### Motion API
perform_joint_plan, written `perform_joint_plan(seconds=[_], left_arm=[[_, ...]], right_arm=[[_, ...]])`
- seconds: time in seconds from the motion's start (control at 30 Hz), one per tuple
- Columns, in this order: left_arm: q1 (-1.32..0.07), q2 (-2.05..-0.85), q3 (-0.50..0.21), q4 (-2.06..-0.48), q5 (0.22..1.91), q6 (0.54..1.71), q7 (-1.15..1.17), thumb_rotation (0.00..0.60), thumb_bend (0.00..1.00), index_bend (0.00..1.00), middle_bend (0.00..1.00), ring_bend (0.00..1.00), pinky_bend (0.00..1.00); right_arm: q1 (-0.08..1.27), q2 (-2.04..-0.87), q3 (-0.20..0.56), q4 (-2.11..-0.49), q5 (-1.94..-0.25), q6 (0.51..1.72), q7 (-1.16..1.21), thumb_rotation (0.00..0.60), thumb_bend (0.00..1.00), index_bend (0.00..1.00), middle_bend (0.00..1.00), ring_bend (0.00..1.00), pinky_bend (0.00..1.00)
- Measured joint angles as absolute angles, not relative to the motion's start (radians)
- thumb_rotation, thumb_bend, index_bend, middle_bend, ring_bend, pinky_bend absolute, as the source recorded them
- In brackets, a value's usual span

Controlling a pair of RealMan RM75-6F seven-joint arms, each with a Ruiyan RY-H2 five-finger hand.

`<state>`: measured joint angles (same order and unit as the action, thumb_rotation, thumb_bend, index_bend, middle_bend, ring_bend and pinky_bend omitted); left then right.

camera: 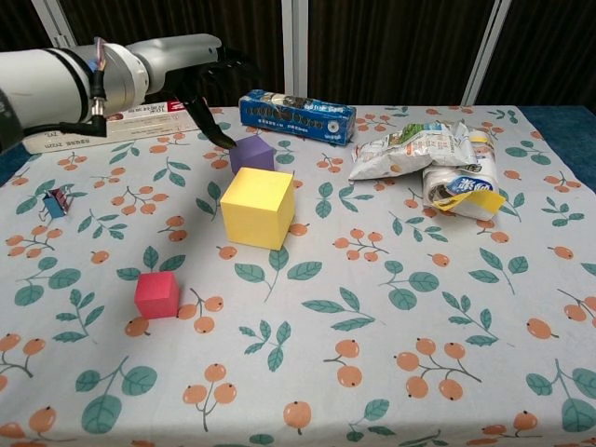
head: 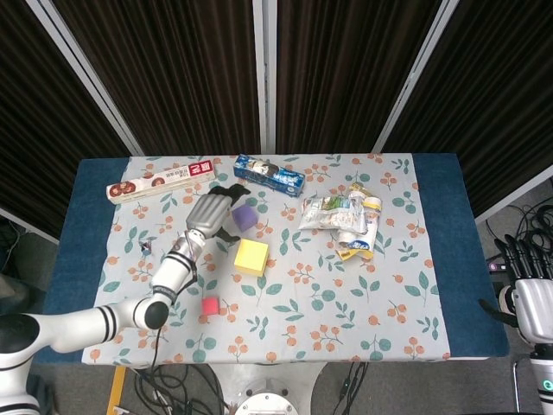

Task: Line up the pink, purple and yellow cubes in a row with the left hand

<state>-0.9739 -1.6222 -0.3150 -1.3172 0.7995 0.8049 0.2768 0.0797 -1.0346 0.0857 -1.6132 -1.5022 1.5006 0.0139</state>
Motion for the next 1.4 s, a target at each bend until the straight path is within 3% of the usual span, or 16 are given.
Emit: perform_joint_plan(seconds=[0.5,0.97,1.4], left_arm=[[-1.125,-1.813,-0.362,-0.99,0.616,0.659,0.297,0.6,0.03,0.23,0.25,0.22,0.19],[-1.161,-1.928,-0.337,-0.811,0.509,0.641,0.378,0.6,0.02,0.25,0.26,0.22,0.19],[-1.182,-1.983,-0.413,-0.712,0.442,0.608,0.361,0.6,0.05,0.35,0.39,0.31,0.25]], right_arm=[[0.085,-1.025,0.091,-1.624,-1.491,1.491,0.004,0.6,0.03,0.0,0.04,0.0,0.0],[0.091,-1.025,0.093,-1.618,-1.485,1.48,0.012,0.6,0.03,0.0,0.04,0.0,0.0],[0.087,-1.02,0.092,-1.624,-1.485,1.484,0.014,0.6,0.03,0.0,0.04,0.0,0.0]])
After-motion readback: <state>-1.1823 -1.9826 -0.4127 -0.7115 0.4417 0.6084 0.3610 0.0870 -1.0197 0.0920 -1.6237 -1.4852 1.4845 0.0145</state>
